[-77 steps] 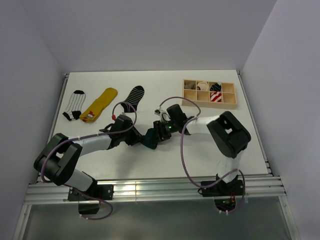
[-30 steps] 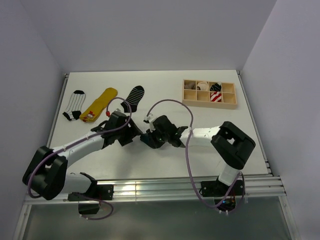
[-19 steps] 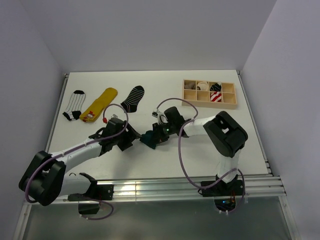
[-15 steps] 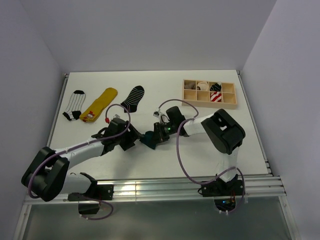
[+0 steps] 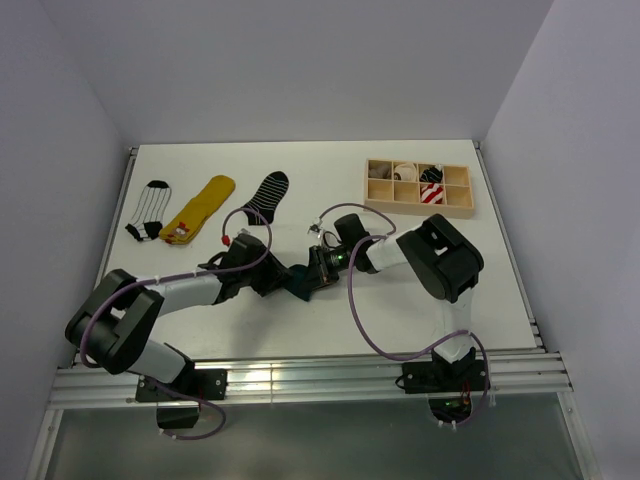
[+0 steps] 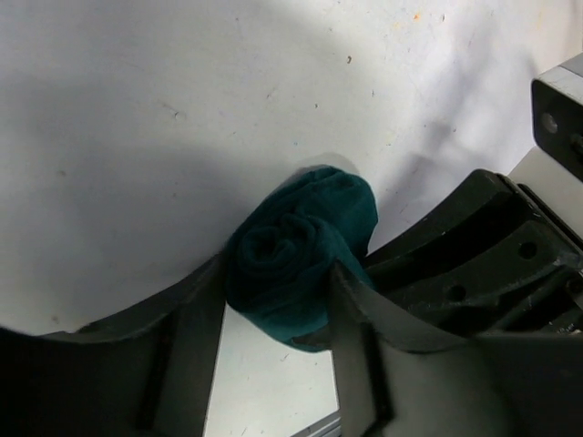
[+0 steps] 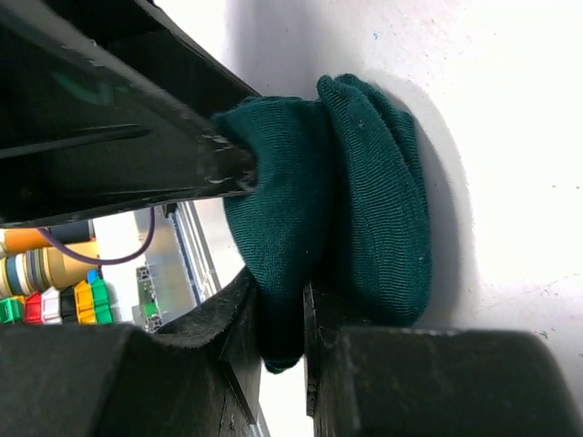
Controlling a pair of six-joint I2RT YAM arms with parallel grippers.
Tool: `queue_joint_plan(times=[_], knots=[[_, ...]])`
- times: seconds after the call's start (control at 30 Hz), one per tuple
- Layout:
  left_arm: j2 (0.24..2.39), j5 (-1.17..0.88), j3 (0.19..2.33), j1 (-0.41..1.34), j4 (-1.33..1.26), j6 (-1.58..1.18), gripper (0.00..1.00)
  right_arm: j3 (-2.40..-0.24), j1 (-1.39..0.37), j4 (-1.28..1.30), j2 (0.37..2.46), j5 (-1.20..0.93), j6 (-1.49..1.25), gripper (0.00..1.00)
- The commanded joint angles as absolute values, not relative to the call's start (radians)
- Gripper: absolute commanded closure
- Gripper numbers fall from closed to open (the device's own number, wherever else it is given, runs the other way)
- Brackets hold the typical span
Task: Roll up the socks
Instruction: Roll the sock at the center of the board.
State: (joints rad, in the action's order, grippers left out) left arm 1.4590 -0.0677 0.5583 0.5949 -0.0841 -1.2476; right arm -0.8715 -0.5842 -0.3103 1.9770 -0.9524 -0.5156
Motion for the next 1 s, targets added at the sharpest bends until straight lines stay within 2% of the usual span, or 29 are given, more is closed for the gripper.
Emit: queue_joint_plan(times=[0.0, 0.1, 0.27, 0.47, 0.67, 0.97], knots=[[1.505, -0.069, 0.583, 0.609, -0.075, -1.241, 0.50, -0.862, -0.587, -0.241, 1.964, -0.887, -0.485, 0.79], [1.520, -0.066, 0.588, 0.617, -0.051, -1.229, 0.55, -0.861, -0.589, -0.172, 1.889, -0.806, -0.436, 0.64], [1.516, -0.055, 0.597, 0.615, -0.006, -1.198, 0.59, -0.882, -0.629, -0.022, 1.717, -0.596, -0.312, 0.53], [1.505, -0.048, 0.644, 0.618, 0.061, -1.148, 0.60, -0.884, -0.730, 0.061, 1.563, -0.267, -0.223, 0.49], [1.509, -0.048, 0.689, 0.618, 0.098, -1.115, 0.60, -0.893, -0.899, 0.051, 1.529, 0.036, -0.117, 0.47], [1.532, -0.077, 0.693, 0.618, 0.086, -1.114, 0.60, -0.914, -1.040, 0.003, 1.655, 0.192, -0.058, 0.46]])
